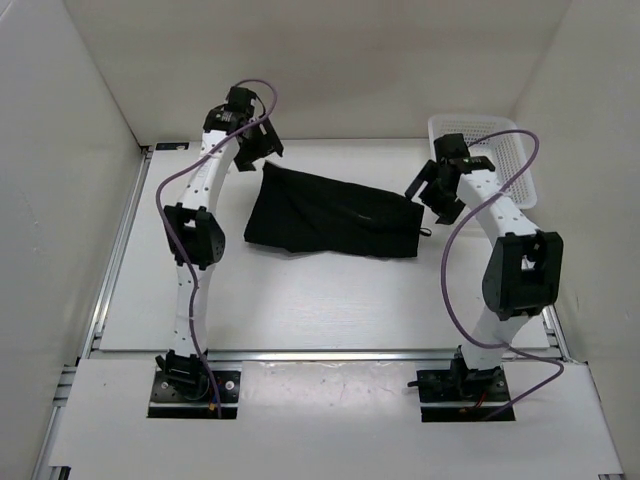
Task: Fold and stack the shorts
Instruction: Fold the shorts
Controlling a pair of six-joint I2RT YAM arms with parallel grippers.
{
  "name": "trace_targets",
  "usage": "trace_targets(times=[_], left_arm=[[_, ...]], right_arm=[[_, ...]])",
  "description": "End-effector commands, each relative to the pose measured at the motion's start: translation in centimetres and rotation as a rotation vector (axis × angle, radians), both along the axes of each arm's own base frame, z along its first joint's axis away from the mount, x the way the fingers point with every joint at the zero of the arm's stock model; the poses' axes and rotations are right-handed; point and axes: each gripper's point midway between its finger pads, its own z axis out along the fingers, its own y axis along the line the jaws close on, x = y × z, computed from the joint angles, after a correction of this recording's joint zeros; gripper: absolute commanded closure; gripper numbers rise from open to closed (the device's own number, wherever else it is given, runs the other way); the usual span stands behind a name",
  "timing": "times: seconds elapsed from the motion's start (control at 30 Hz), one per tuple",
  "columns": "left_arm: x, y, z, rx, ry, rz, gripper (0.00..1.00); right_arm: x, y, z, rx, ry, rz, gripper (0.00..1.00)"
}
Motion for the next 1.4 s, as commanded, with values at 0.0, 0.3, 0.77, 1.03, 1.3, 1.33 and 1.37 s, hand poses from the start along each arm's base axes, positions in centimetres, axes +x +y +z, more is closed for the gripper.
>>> trace_targets(times=[0.0,0.3,0.77,1.03,1.3,1.33,1.37], left_arm=[[0.8,-0.7,4.3,-0.062,-0.116,-0.072,0.00],[-7.8,3.3,1.5,0.099,0.052,-0.078,0.13],[-14.2,4.5,-12.2,0.062,0.393,-0.073,0.00],[-12.1,3.5,-14.6,0.056,0.399,-0.065,0.33],[-11.6,5.1,-13.3,0.108,0.379,0.008,0.90],[-11.9,5.5,-12.9,0.122,0.372,0.016,0.90],[-12.8,5.8,-13.0,0.131,0.387,0.028,0.90]], right_arm=[[2.0,-0.7,2.8,-0.023,-0.085,0.000,0.06],[-4.4,-0.9,1.3,-0.063,-0.078,0.074,0.17],[-6.7,1.3,-5.0,0.094,0.082,0.165,0.02],[-3.5,0.2,-8.5,0.075,0.079,0.113,0.11],[-2.3,1.0,-10.4,0.013,0.086,0.122,0.61],[-2.3,0.9,-10.4,0.005,0.085,0.118,0.68],[-2.4,1.2,-10.4,0.004,0.085,0.127,0.75]])
